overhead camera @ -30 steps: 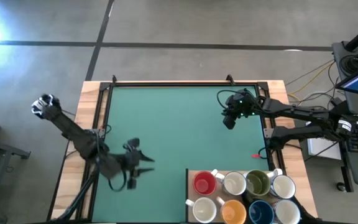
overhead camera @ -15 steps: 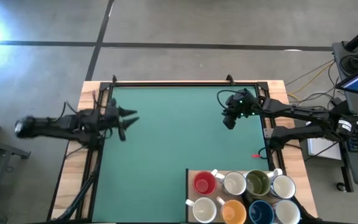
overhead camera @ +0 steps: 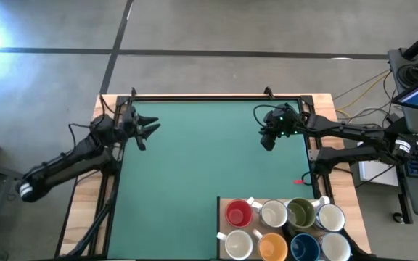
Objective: Place coffee mugs
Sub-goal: Return to Home Position
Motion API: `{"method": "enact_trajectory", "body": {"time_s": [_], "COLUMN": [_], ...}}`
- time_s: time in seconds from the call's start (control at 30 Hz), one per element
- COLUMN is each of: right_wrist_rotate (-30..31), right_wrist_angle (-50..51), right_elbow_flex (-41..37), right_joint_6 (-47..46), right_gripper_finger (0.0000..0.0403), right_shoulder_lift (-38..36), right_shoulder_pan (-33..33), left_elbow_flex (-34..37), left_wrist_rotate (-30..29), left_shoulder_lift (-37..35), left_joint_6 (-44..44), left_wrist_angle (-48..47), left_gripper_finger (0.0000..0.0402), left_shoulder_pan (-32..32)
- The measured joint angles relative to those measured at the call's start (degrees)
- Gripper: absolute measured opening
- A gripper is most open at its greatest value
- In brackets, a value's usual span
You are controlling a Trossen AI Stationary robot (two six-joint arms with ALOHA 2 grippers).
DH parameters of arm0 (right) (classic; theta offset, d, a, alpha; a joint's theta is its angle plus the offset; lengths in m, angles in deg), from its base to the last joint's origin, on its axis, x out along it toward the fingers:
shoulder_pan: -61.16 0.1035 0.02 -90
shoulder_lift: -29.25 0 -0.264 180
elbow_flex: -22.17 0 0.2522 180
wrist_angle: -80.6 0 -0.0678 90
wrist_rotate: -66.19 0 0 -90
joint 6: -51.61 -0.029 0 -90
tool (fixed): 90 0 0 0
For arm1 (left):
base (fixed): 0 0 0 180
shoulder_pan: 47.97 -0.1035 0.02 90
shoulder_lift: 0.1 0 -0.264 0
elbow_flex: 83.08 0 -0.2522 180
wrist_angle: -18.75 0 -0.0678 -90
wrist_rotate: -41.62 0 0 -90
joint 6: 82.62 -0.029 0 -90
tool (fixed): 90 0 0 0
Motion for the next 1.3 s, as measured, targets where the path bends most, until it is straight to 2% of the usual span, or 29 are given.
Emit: {"method": "enact_trajectory", "body": {"time_s": [0.17, 0.47, 0.7, 1.3], "right_wrist_rotate": [0.0, 0.0, 0.0, 0.0], "right_wrist_angle": [0.0, 0.0, 0.0, 0.0], "right_elbow_flex": [0.0, 0.0, 0.0, 0.0], "right_joint_6": [0.0, 0.0, 0.0, 0.0], "right_gripper_finger": [0.0073, 0.0073, 0.0073, 0.0073], "right_shoulder_lift": [0.0, 0.0, 0.0, 0.0], "right_shoulder_pan": [0.0, 0.0, 0.0, 0.0], "left_elbow_flex": [2.2, 5.5, 8.0, 8.0], "left_wrist_rotate": [0.5, -2.1, -2.3, -3.3], "left_shoulder_lift": [1.3, 0.7, 0.6, 0.6], "left_joint_6": [-2.2, -2.8, -2.8, -2.9], "left_wrist_angle": [2.7, 4.5, 4.3, 4.0], "left_gripper_finger": [0.0117, 0.0092, 0.0091, 0.0108], "left_shoulder_pan": [-0.2, -0.2, -0.2, -0.2]}}
